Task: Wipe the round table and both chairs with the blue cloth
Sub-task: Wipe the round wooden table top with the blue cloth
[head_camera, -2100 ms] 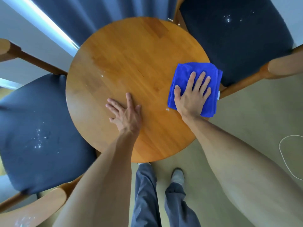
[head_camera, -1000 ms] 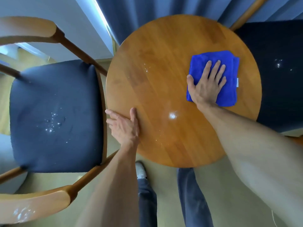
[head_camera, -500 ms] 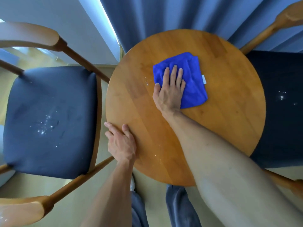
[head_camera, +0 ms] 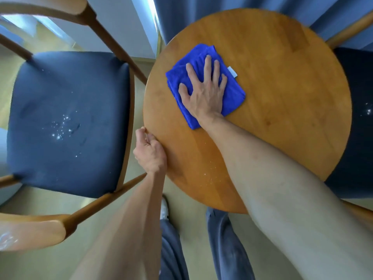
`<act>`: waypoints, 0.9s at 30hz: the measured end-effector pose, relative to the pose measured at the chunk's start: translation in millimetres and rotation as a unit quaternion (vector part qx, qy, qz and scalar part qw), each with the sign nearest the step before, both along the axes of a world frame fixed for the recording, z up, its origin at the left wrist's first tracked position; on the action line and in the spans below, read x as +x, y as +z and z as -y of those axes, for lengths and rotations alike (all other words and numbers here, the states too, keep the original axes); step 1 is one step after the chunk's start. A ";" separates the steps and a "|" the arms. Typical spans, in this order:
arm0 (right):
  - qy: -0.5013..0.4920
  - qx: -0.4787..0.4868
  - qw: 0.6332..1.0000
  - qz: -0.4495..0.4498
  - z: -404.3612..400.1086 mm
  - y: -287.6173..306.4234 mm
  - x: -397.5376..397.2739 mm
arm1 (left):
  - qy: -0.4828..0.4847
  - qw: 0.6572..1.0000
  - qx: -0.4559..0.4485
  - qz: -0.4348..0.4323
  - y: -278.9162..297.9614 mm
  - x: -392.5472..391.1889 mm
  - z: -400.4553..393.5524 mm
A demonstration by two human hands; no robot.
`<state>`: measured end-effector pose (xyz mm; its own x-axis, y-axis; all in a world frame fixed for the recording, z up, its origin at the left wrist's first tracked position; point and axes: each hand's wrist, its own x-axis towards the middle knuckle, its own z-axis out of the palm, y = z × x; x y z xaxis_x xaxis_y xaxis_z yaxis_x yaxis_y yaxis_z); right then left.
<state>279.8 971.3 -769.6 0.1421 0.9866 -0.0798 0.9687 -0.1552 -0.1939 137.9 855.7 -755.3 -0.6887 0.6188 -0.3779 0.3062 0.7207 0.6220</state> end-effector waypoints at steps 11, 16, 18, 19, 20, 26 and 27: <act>-0.038 -0.019 0.999 0.013 176.0 3.2 -31.5 | -0.113 0.988 -0.101 0.025 16.6 -24.8 2.1; -0.107 -0.011 0.994 0.022 230.6 3.0 -17.2 | -0.341 0.905 -0.114 -0.226 18.5 -6.5 14.0; -0.114 -0.002 0.993 0.020 236.5 3.3 -12.5 | -0.457 0.849 -0.076 -0.254 18.3 12.1 24.0; -0.114 0.002 0.993 0.020 238.4 2.6 -11.2 | -0.494 0.829 -0.063 -0.252 19.1 23.0 27.8; -0.118 0.004 0.993 0.020 239.5 2.1 -10.4 | -0.516 0.819 -0.059 -0.246 20.0 33.7 29.5; -0.210 0.021 0.977 0.018 236.8 -2.2 25.2 | -0.561 0.798 -0.060 -0.211 19.4 79.8 12.9; -0.219 0.025 0.975 0.022 236.2 -2.9 35.0 | -0.560 0.799 -0.065 -0.209 17.3 86.4 10.6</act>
